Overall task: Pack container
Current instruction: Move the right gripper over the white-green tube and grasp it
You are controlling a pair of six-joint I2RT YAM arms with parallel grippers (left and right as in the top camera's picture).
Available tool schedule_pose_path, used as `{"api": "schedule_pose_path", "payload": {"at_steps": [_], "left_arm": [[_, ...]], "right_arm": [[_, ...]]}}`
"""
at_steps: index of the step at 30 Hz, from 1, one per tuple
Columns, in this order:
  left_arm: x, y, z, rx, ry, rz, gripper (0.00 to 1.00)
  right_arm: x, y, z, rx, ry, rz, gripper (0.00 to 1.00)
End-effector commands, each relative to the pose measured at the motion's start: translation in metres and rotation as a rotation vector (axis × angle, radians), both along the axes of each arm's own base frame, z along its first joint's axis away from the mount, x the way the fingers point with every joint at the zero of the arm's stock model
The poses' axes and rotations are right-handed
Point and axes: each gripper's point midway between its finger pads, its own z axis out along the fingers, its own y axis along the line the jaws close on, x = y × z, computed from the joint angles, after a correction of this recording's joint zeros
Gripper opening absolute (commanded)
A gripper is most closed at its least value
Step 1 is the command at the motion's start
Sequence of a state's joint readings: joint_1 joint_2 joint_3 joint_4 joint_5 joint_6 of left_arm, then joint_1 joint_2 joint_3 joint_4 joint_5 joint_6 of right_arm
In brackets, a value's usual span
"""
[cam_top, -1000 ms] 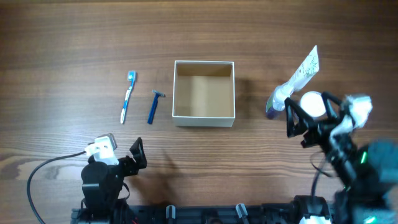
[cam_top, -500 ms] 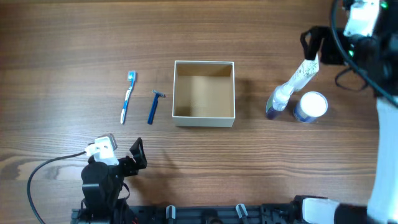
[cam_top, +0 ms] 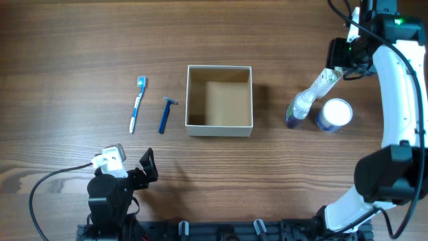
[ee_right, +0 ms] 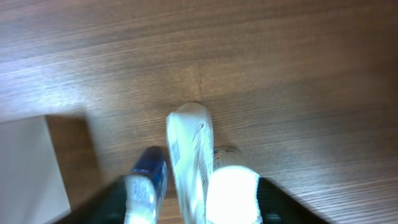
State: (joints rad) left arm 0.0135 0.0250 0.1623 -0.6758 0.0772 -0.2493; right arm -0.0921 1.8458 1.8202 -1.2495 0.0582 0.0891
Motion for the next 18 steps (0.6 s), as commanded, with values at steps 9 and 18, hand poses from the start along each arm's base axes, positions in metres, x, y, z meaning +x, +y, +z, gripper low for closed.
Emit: {"api": "schedule_pose_path", "payload": {"at_steps": [9,18], "left_arm": [[0.0,-0.003,0.001,-0.002,-0.009,-0.014,1.0],[0.0,-0.003,0.001,-0.002,-0.009,-0.014,1.0]], "right_arm": [[0.015,-0.006,0.021,-0.013,-0.106,-0.033,0.04],[0.015,0.034,0.153,0.041,-0.541,0.079,0.04]]}}
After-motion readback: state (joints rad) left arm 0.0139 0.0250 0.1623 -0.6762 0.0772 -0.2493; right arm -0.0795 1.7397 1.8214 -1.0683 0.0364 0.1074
